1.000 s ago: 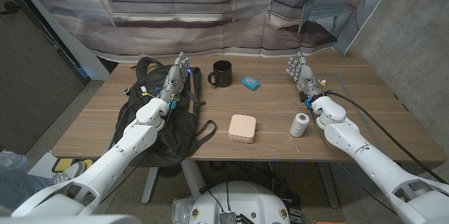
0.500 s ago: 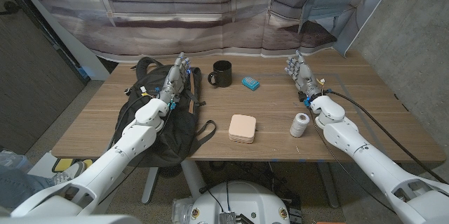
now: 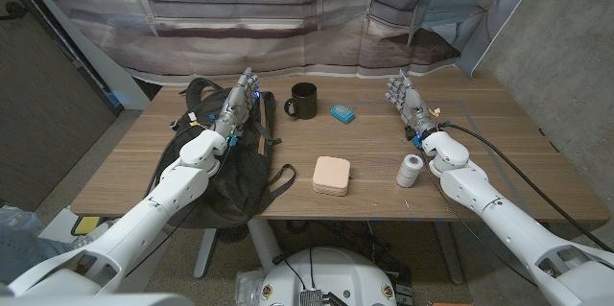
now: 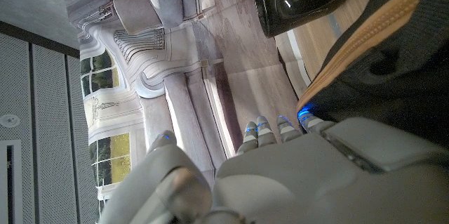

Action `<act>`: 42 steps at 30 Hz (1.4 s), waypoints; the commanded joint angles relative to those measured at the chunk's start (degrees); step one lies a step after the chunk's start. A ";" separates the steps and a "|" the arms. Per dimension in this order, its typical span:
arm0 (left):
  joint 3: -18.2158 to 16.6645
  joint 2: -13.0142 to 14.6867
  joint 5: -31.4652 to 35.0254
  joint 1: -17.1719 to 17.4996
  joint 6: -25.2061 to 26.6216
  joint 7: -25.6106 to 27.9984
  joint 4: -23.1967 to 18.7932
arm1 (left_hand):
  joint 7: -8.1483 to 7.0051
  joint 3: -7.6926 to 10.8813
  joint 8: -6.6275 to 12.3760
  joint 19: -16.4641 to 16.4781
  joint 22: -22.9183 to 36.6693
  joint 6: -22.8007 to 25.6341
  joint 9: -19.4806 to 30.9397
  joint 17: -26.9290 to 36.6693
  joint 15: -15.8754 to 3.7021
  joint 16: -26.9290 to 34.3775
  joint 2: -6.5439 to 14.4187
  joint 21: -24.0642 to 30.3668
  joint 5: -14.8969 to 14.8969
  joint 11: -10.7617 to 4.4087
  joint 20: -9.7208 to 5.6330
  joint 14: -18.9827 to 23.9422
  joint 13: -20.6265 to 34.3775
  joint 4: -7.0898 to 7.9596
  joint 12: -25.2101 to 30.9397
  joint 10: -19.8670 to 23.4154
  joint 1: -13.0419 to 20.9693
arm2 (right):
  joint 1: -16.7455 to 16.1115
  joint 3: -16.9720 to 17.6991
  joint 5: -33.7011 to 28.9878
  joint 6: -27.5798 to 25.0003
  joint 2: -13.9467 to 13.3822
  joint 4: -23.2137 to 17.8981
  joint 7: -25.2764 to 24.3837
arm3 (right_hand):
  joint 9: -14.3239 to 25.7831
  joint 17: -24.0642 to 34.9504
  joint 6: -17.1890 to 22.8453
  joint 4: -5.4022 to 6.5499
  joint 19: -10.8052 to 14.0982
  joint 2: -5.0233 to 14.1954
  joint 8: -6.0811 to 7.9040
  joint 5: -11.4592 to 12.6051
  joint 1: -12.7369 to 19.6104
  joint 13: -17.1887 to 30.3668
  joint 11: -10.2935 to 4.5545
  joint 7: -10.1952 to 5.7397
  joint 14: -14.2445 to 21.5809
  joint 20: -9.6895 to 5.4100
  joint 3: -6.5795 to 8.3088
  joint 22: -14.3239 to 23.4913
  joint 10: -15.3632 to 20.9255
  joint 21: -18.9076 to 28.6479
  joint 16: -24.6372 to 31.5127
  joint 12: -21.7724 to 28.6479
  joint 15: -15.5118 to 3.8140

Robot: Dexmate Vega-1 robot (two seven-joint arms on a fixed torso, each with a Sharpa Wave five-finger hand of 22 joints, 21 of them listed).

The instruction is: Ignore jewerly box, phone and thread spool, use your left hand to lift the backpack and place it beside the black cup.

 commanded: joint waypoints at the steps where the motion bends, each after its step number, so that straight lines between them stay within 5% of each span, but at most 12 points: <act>1: -0.16 1.18 1.37 1.61 1.01 2.41 -4.24 | 0.00 0.18 0.08 -0.12 0.31 -0.10 0.11 0.20 0.25 0.20 0.17 0.41 0.45 0.23 -3.69 -0.13 0.29 -0.41 0.16 -0.11 0.65 | 0.46 -0.11 0.41 -0.02 -0.49 0.46 1.79 | 0.12 0.11 0.41 -0.32 1.10 0.42 0.05 -0.03 0.49 0.31 0.20 0.16 0.54 -0.97 -0.09 0.33 0.39 0.11 0.10 -0.10 0.17; 34: -2.22 6.50 2.73 3.09 2.96 2.12 -10.20 | 0.09 0.32 0.16 0.45 0.31 0.49 0.14 0.20 0.41 0.41 1.33 0.65 0.49 0.28 -3.11 0.89 0.31 -0.72 0.38 0.77 1.68 | -0.58 0.52 -0.33 1.22 -0.71 -0.08 0.16 | 0.13 0.16 1.09 -0.47 1.96 0.72 -0.16 -0.33 0.65 0.32 0.34 0.00 1.29 -0.90 -0.35 0.39 1.29 -0.36 -0.01 -0.14 0.18; 42: -3.46 8.51 3.81 5.76 2.31 3.19 -13.59 | 0.11 0.31 0.18 0.52 0.31 0.65 0.14 0.21 0.49 0.42 1.49 0.66 0.47 0.45 -3.05 1.06 0.31 -0.79 0.36 0.83 1.88 | -0.38 0.30 -0.97 0.26 -1.18 -1.46 -0.47 | 0.13 0.16 1.14 -0.51 2.04 0.81 -0.23 -0.39 0.71 0.32 0.20 -0.06 1.40 -0.83 -0.38 0.40 1.32 -0.51 -0.04 -0.21 0.19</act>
